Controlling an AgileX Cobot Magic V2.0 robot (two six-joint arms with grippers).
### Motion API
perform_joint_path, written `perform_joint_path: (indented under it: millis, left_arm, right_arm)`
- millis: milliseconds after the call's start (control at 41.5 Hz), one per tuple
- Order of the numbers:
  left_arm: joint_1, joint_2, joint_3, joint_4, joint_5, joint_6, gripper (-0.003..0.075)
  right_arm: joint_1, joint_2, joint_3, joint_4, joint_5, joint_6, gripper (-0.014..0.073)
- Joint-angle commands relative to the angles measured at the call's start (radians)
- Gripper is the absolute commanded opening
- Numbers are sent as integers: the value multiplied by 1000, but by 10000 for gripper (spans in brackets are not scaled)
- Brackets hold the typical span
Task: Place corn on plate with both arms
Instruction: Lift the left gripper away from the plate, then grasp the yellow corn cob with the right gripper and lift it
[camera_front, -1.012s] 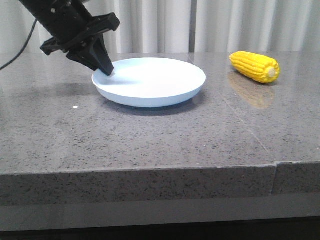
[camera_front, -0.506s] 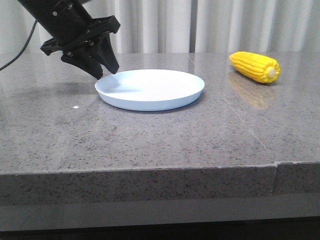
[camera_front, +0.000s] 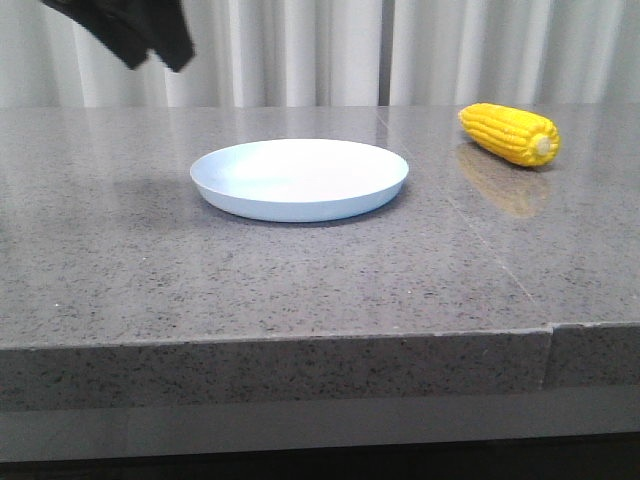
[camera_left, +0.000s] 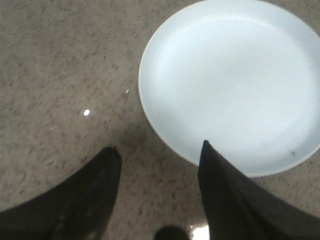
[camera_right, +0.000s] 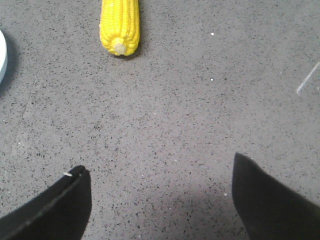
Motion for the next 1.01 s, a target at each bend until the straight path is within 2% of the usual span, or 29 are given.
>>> perform_joint_path:
  millis: [0,217,410,578,988]
  left_arm:
    - [-13,-140,57,63,-38,-70,356]
    - [-13,-368,239,54,-39,-72,356]
    - [-13,-526,330,38,-38,-72,356]
    - [-13,-591,347,38,-36,-72,356]
    - [-13,-600,347,36,-28,-72,356]
  right_arm:
    - [-2,-2,-35,-9,-59,-5,602]
    - [-2,-2,-35,4,-56,-5,602]
    - [-2,8,-65,28,-26,-6,605]
    - [-2,88,-169,28,70,-47,656]
    - [38,459,-543,59,237,-94,654]
